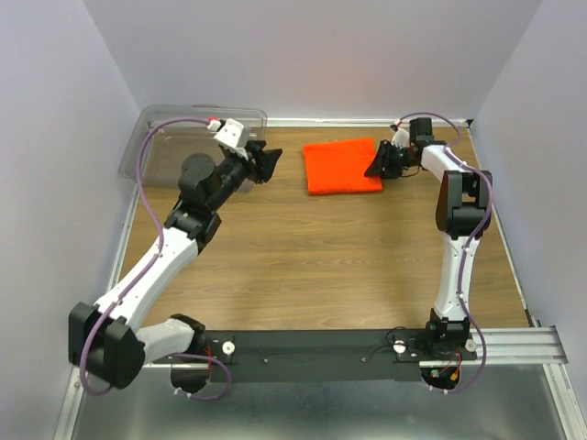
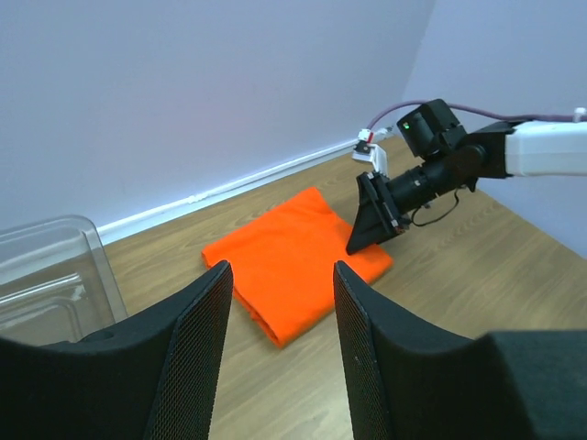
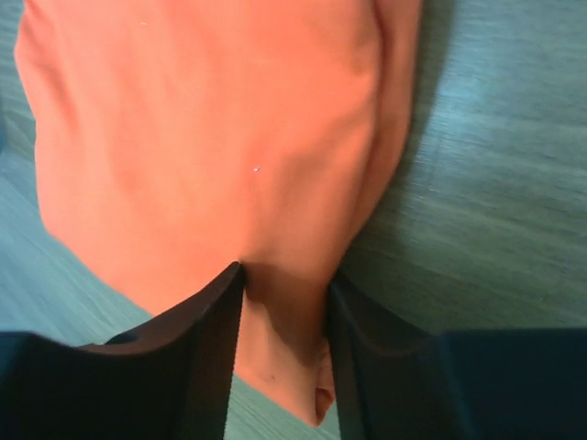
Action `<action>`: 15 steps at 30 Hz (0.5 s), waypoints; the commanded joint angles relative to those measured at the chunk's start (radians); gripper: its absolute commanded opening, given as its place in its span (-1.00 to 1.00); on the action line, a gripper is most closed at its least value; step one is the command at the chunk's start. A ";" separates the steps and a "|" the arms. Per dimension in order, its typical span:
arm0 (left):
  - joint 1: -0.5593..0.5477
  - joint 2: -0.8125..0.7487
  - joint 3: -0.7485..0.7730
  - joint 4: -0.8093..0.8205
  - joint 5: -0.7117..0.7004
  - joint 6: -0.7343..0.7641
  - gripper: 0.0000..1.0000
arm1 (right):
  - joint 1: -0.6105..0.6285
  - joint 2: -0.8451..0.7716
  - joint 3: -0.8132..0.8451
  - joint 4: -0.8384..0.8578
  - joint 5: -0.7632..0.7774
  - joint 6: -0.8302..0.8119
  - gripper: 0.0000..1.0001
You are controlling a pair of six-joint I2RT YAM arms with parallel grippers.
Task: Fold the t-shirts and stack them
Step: Neatly place the folded tshirt to the corner
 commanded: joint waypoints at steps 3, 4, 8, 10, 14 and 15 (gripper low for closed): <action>-0.001 -0.149 -0.077 -0.044 0.005 -0.026 0.13 | -0.048 0.016 -0.033 -0.027 -0.006 0.035 -0.42; -0.002 -0.160 -0.086 -0.052 0.011 -0.029 0.13 | -0.066 0.011 -0.036 -0.027 -0.006 0.032 -0.55; -0.002 -0.215 -0.143 -0.066 0.032 -0.051 0.14 | -0.126 -0.016 -0.059 -0.038 -0.012 0.014 -0.97; -0.002 -0.247 -0.173 -0.072 0.040 -0.058 0.14 | -0.172 -0.033 -0.073 -0.052 0.005 -0.017 -0.99; -0.002 -0.295 -0.221 -0.080 0.046 -0.071 0.14 | -0.249 -0.050 -0.062 -0.147 0.089 -0.113 -0.99; -0.002 -0.312 -0.233 -0.081 0.049 -0.074 0.14 | -0.262 -0.058 -0.065 -0.158 0.115 -0.138 -0.99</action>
